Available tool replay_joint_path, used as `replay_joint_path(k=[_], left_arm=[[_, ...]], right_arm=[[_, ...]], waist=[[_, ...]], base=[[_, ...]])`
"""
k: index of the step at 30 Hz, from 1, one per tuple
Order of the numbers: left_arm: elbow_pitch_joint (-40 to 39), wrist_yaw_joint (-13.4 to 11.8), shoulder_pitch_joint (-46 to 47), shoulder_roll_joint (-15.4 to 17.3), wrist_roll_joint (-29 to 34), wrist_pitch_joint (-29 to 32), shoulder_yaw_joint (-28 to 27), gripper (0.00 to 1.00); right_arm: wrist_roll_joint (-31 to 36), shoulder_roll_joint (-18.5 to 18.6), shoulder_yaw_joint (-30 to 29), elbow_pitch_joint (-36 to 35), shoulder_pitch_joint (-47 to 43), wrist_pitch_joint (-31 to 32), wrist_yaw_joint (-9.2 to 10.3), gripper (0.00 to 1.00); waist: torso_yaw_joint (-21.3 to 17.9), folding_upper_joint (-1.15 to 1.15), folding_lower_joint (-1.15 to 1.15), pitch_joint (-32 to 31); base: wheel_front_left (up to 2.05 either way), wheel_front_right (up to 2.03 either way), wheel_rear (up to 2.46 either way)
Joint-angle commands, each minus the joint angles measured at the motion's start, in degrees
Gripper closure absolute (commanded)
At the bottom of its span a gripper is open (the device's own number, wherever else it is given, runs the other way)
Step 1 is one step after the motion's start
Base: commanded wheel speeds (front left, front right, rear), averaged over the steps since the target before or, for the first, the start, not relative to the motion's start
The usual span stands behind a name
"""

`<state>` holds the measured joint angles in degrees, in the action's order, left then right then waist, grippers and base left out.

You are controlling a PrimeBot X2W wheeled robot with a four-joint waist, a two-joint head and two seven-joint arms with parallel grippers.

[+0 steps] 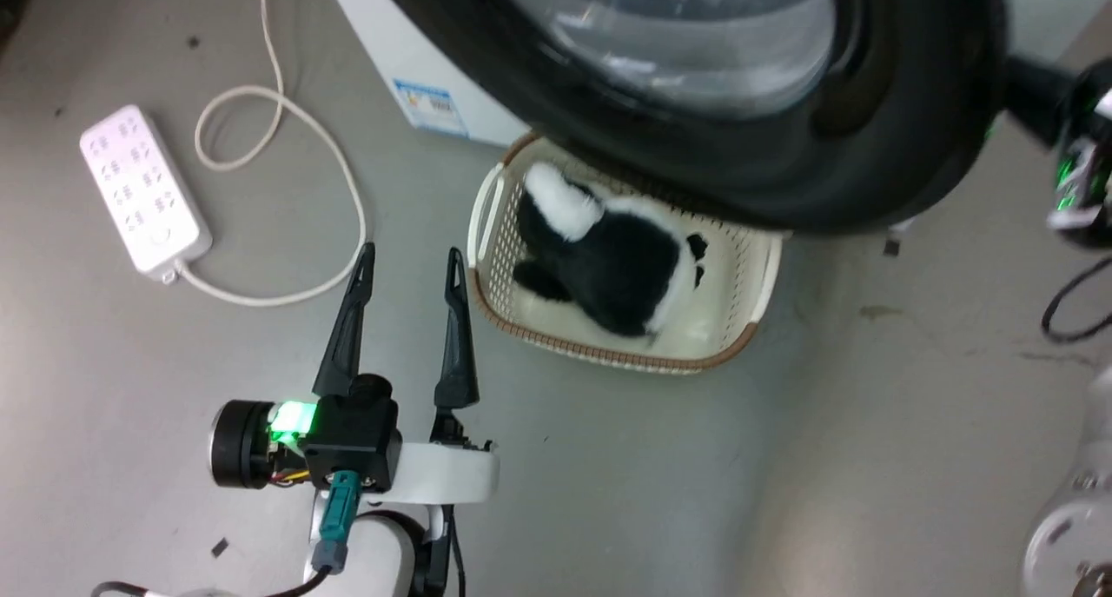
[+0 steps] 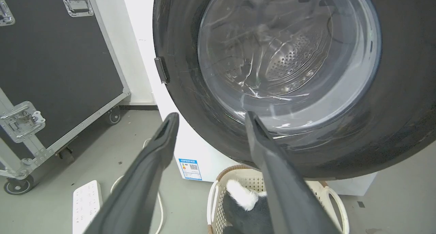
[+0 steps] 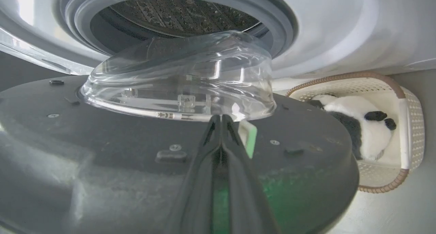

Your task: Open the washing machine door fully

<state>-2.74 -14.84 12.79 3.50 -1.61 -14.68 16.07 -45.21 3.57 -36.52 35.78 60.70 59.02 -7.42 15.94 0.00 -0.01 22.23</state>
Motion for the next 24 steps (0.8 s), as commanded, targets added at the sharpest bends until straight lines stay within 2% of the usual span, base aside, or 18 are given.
replay_joint_path(k=[1,8,14,18,24], left_arm=[[0.31,0.32,-1.04,0.54,0.24,-0.32,-0.11,0.00],[1.30,0.86,-2.97,0.83,0.31,-0.32,-0.25,0.00],[2.29,1.24,-4.55,0.90,0.23,-0.32,-0.20,0.00],[3.21,1.65,-6.04,0.83,-0.22,-0.32,-0.24,0.00],[4.10,2.06,-7.75,0.59,-0.49,-0.32,0.11,0.00]], right_arm=[[-1.06,-0.53,0.92,-1.18,-2.59,0.97,-0.07,1.00],[-12.03,-0.67,11.05,-0.78,-10.61,1.73,-0.07,1.00],[-23.69,-0.68,24.75,-1.17,-17.78,-0.55,-0.07,1.00],[-31.00,-0.68,34.58,-3.95,-23.34,-3.14,-0.07,1.00],[-38.13,-0.68,45.93,-7.42,-28.79,-7.72,-0.07,1.00]], waist=[[-1.00,0.00,0.01,-2.50],[-1.51,0.00,0.01,-6.35],[-1.37,0.00,0.01,-9.07],[-1.12,0.00,0.01,-10.79],[-0.95,0.00,0.01,-11.97]], base=[[0.00,0.00,0.00],[0.00,0.00,0.00],[0.00,0.00,0.00],[0.00,0.00,0.00],[0.00,0.00,0.00]])
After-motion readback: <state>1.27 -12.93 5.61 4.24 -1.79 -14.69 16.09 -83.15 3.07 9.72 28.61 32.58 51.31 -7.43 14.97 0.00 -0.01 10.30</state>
